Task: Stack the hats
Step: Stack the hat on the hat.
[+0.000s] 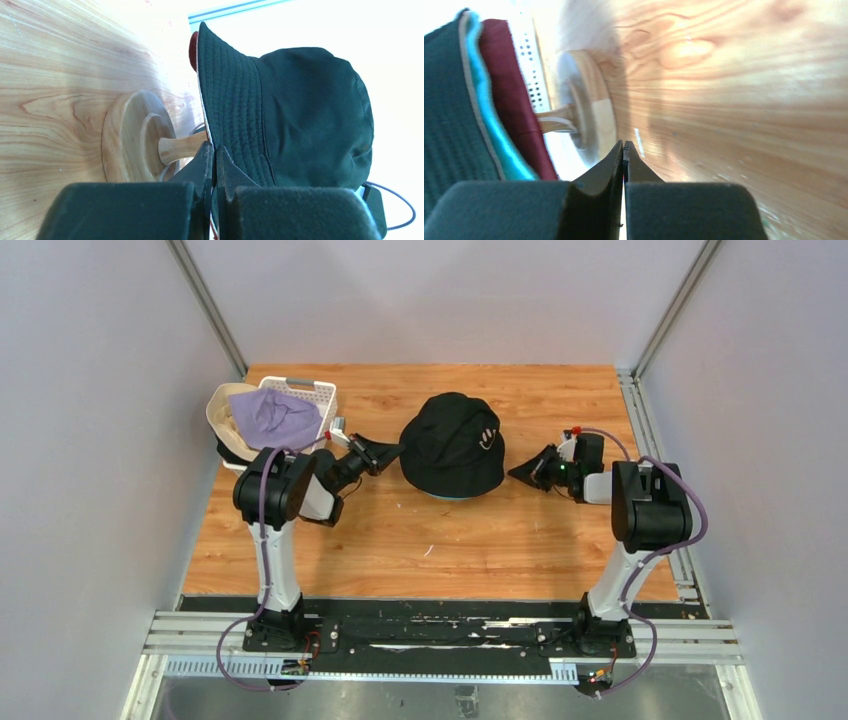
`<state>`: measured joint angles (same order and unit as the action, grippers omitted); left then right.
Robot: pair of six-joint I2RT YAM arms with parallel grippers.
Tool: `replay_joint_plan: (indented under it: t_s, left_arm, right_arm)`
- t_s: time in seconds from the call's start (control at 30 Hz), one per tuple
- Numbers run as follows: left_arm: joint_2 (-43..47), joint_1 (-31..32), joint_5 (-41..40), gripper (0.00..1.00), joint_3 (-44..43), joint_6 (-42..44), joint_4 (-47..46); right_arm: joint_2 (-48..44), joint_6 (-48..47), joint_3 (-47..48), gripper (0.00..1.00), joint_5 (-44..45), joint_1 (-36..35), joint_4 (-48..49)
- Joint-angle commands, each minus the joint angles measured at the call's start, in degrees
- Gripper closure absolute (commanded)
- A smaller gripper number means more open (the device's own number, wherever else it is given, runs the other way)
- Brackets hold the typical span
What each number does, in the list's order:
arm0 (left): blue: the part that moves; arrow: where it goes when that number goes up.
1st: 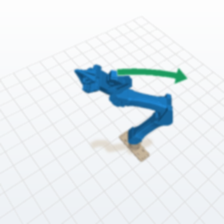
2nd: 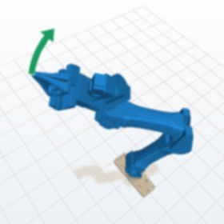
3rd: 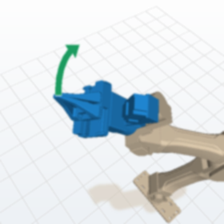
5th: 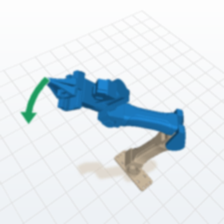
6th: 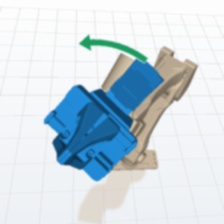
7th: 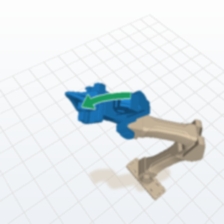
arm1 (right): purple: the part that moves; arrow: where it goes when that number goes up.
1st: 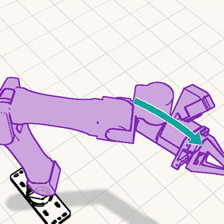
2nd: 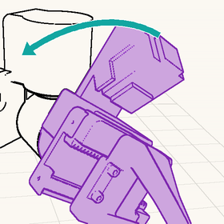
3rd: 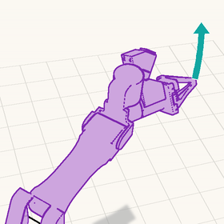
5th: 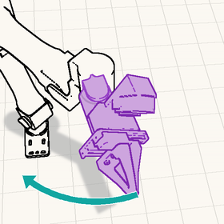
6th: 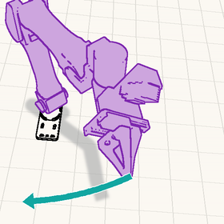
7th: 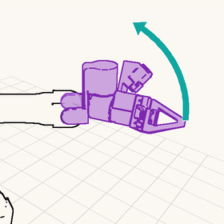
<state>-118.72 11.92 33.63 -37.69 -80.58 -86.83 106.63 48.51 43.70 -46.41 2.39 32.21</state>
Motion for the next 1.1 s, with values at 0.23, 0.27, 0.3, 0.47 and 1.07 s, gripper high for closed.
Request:
replay_joint_plan:
  t_s: [0.23, 0.27, 0.3, 0.47, 1.07]
  left_arm:
    - [-1.54, -1.02, -0.52, 1.00, -0.90, 0.55, -3.48]
    - [-1.38, -1.02, -0.40, 1.00, -1.01, 0.47, -3.45]
    - [-1.24, -1.02, -0.16, 1.00, -1.07, 0.38, -3.46]
    - [0.99, -1.02, -0.38, 1.00, 0.93, 0.62, -3.52]
    - [5.49, 2.16, -2.60, 1.00, 6.93, 2.33, -3.51]
  right_arm:
    - [-8.86, -9.52, 0.17, 0.99, 5.96, 0.77, -13.21]
    - [-9.92, -9.68, 0.05, 0.98, 5.77, 0.77, -13.61]
    - [-11.11, -10.18, -0.09, 0.94, 5.79, 0.77, -14.41]
    - [-16.69, -11.28, -1.16, 0.58, 3.00, 0.85, -16.12]
    - [-22.62, 7.06, -8.17, 0.43, -12.41, 1.03, -1.39]
